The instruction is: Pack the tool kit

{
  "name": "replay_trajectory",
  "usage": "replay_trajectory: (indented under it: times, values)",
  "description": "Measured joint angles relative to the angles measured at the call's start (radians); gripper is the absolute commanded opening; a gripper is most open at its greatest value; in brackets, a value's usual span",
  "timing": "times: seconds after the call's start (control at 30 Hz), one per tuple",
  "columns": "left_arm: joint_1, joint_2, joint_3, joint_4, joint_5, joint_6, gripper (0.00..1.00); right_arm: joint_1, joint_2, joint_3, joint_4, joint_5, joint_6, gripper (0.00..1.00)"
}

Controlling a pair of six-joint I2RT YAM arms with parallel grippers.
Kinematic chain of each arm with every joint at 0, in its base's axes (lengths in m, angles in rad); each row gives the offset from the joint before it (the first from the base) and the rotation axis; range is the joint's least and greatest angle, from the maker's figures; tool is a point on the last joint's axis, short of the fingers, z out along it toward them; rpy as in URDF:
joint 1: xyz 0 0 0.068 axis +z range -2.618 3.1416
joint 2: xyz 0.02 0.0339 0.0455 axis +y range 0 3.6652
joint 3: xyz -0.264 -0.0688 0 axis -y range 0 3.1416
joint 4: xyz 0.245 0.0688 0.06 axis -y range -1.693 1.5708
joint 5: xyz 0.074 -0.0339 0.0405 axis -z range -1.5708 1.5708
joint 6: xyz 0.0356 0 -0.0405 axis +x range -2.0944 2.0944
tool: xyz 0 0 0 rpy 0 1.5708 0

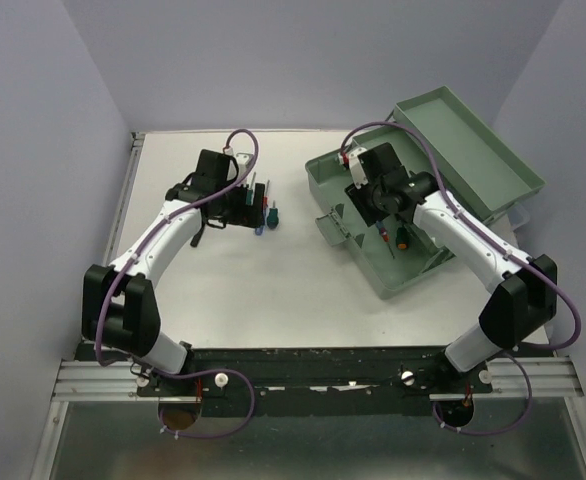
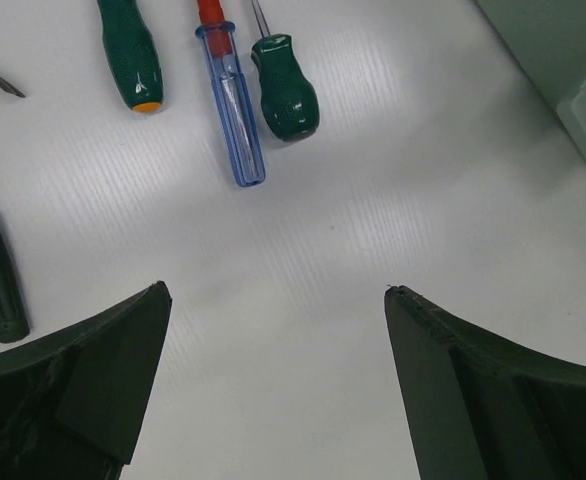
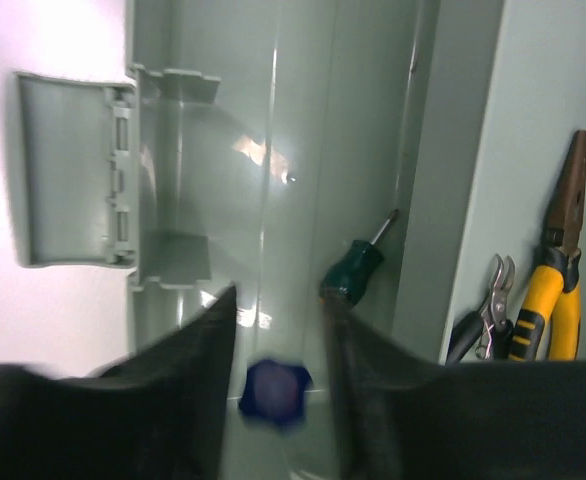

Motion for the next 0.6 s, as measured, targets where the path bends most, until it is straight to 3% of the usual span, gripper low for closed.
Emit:
replay_trajectory:
  times: [0.13,0.23,0.6]
  values:
    - [-0.014,0.085,0.030,-0.035,-0.016,-0.008,0.86,0.000,0.002,-0.024,0.003,0.010,0.005,0.71]
    - [-0.038,0.137,0.055,-0.060,-0.037,-0.008,0.69,0.000,-0.018,-0.037,0.020,0.012,0.010,0.70]
    - [-0.086,0.336,0.230,-0.136,-0.160,-0.003,0.69,0.000,-0.270,-0.145,0.102,-0.050,0.075,0.69]
